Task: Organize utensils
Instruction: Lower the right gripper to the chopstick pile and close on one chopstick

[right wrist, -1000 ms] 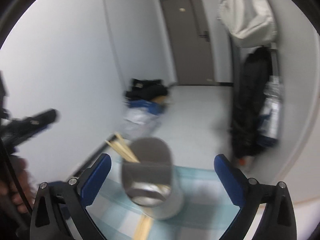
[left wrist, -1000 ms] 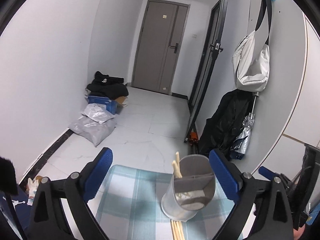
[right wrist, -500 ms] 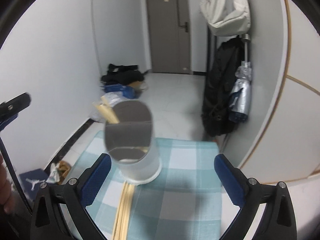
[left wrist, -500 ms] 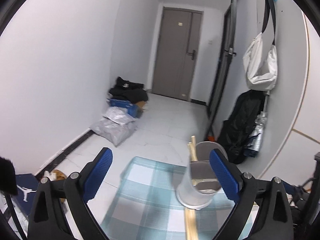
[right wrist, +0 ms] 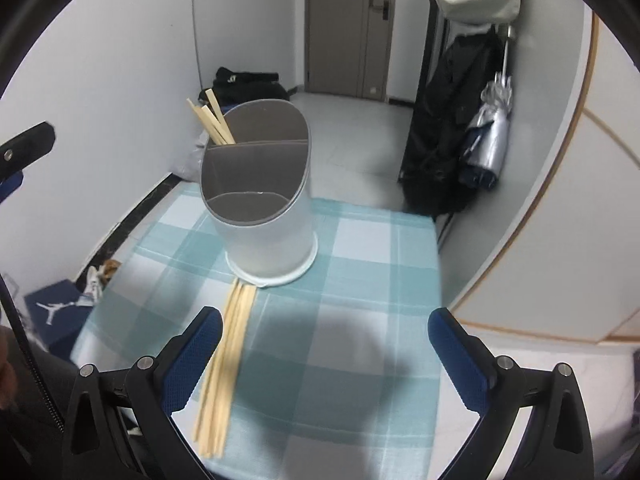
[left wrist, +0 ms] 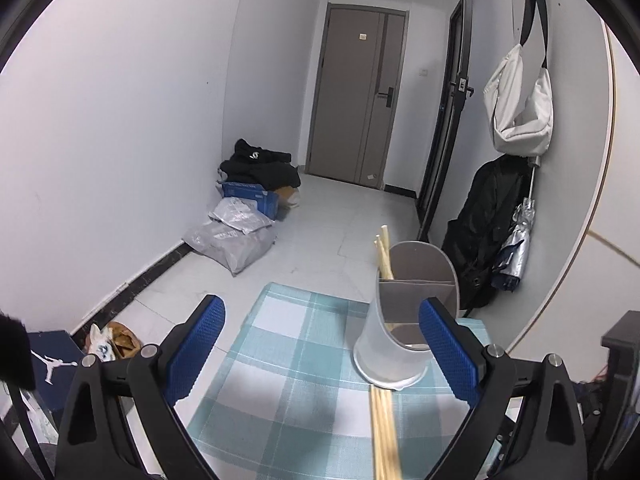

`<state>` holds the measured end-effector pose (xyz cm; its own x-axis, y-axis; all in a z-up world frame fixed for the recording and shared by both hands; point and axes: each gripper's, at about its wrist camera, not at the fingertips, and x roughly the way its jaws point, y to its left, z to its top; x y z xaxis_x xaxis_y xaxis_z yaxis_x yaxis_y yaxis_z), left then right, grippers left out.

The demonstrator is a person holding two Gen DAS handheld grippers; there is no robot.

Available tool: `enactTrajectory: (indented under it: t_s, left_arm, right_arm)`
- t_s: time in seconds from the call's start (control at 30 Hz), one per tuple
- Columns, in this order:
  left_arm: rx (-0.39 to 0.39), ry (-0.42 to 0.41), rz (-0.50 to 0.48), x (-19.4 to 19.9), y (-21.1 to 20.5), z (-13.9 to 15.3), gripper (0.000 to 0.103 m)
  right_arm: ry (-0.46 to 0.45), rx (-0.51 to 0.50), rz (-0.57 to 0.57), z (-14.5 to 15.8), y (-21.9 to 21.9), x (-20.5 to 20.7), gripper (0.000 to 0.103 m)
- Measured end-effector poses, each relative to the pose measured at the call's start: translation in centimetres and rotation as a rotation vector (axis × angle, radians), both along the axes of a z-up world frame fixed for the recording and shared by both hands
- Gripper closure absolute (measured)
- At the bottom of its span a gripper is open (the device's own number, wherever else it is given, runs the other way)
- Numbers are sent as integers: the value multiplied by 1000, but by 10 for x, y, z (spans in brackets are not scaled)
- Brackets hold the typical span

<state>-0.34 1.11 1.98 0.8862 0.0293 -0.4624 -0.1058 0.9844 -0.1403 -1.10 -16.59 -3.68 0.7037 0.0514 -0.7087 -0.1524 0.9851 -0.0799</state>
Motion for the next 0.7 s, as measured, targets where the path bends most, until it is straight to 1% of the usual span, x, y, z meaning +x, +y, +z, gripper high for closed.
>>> enactTrajectory:
  t_s: [0.1,0.2,0.3,0.37,0.43,0.53,0.63,0.7]
  left_arm:
    - [10,-21,12,-1,1,-6,7]
    - [-3,-21,31,2,5,-14,7]
    - [-16,15,36,7,9,-27,7]
    - [0,33,44,9,9,-31,7]
    - [24,50,48,12,7,-35,7]
    - [35,85,33,17,6,-40,7]
    - [7,119,14,24,9,-46,7]
    - [2,160,-8,28,9,-51,7]
  right_arm:
    - [-21,-4,13,-5,1,-4,0]
    - [-16,50,26,-10,-4,-3,0]
    - [26,67,-2,-18,-9,5,0]
    - [63,105,-17,-22,-14,11,0]
    - [76,119,-24,-25,-15,15,0]
    - [74,100,-8,-29,-11,19,0]
    - [85,108,4,-35,-8,23,0]
    - [122,134,14,-43,-7,30,0]
